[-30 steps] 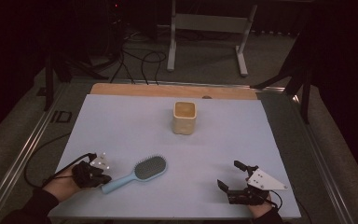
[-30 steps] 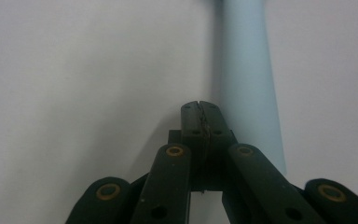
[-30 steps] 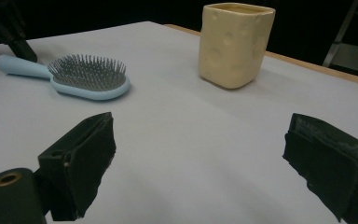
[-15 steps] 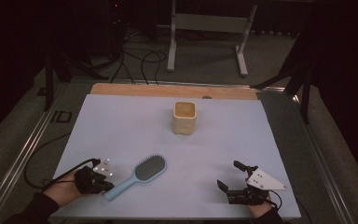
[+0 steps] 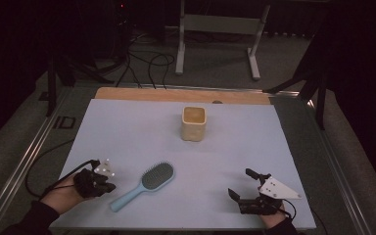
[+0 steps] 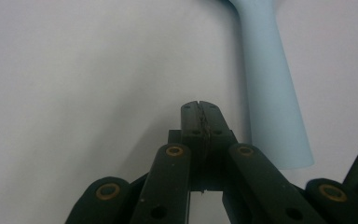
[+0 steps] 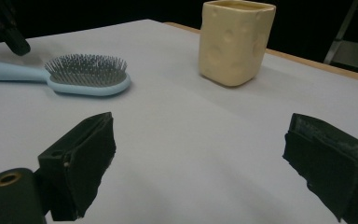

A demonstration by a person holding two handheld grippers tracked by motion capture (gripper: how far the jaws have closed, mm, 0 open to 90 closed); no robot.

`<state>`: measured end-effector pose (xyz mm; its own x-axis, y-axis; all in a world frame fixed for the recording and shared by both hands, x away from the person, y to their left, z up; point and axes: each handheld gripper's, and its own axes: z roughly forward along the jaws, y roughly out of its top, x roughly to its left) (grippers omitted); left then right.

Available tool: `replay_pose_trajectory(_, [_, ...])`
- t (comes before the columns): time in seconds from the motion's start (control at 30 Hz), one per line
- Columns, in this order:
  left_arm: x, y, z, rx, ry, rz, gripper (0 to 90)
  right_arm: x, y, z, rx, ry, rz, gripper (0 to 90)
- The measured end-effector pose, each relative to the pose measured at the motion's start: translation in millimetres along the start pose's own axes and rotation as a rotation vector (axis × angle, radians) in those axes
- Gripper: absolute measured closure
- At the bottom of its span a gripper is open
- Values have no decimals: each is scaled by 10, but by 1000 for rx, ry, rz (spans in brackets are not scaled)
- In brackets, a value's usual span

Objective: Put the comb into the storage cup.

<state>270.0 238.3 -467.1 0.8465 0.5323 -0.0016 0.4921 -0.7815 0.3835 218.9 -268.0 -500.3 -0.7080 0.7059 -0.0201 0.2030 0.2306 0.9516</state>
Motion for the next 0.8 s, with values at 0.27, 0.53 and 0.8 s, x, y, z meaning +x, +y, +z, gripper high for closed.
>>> replay_pose_trajectory(0.27, [-18,103,-163,13,31,-83,787,3,3,-5,1,-2,0,87])
replay_pose_trajectory(0.53, [-91,248,-172,46,47,-130,588,1,0,1,3,-3,5,87])
replay_pose_trajectory(0.8, [-128,368,-123,109,32,-134,338,0,-3,2,4,-2,5,87])
